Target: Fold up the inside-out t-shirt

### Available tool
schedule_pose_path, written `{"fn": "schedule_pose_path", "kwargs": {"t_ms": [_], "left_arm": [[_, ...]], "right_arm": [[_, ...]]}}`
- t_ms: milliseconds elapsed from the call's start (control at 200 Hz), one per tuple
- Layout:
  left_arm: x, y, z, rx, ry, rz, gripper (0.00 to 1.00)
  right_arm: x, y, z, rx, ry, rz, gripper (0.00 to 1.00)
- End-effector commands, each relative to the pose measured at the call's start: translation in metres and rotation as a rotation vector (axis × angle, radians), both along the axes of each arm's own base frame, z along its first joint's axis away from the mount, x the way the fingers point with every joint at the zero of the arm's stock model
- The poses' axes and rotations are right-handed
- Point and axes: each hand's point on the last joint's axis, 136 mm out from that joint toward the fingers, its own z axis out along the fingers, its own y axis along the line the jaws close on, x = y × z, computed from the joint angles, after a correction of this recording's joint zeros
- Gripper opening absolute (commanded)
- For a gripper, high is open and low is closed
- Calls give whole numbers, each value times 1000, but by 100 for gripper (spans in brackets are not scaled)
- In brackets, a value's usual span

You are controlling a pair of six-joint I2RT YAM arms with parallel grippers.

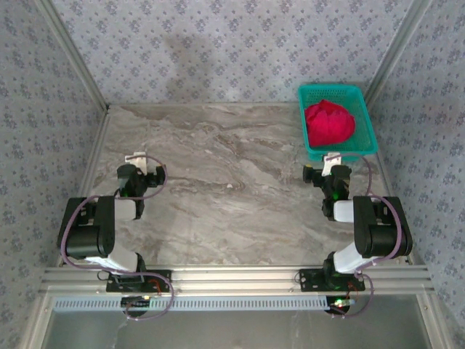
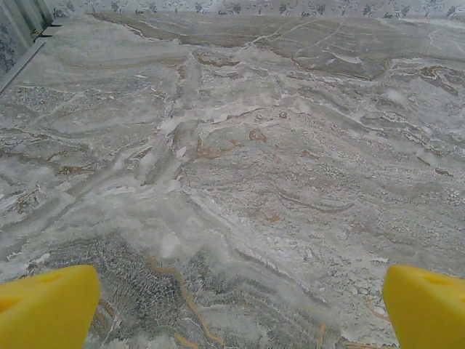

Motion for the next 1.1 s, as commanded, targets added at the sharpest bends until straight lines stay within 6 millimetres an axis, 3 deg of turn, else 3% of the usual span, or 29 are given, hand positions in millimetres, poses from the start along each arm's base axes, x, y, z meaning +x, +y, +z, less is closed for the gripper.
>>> {"fn": "schedule_pose_path", "kwargs": {"t_ms": [0, 90, 220, 370, 460, 550, 675, 695, 780, 954, 1029, 1094], "left_arm": [[5, 3, 5, 9, -10, 4, 100], [5, -7, 11, 28, -13, -43, 100], [-5, -12, 35, 10, 84, -24, 100], [-16, -12, 55, -132, 192, 54, 100], [-19, -12, 58, -141, 197, 62, 100], [-22, -11, 56, -163, 193, 76, 100], [-25, -5, 53, -179, 186, 120, 100], [-25, -5, 54, -181, 182, 121, 100], [-27, -5, 54, -194, 169, 124, 100], [-29, -2, 56, -218, 135, 153, 100], [-34, 15, 50, -211, 146, 268, 100], [-49, 49, 40, -203, 169, 499, 100]], "right_arm": [[3, 0, 2, 8, -4, -6, 100], [-1, 3, 15, -23, -30, -12, 100], [-15, -2, 58, -47, -25, -142, 100], [-8, -8, 116, 202, 4, -317, 100], [-14, -23, 107, 518, 112, -608, 100], [31, -1, 120, 636, 125, -420, 100], [73, -2, 120, 597, 144, -465, 100], [84, -3, 129, 597, 128, -470, 100], [114, -9, 117, 608, 165, -534, 100], [143, -25, 68, 659, 303, -711, 96], [157, -26, 49, 713, 326, -739, 91], [169, -24, 31, 743, 370, -731, 88]]}}
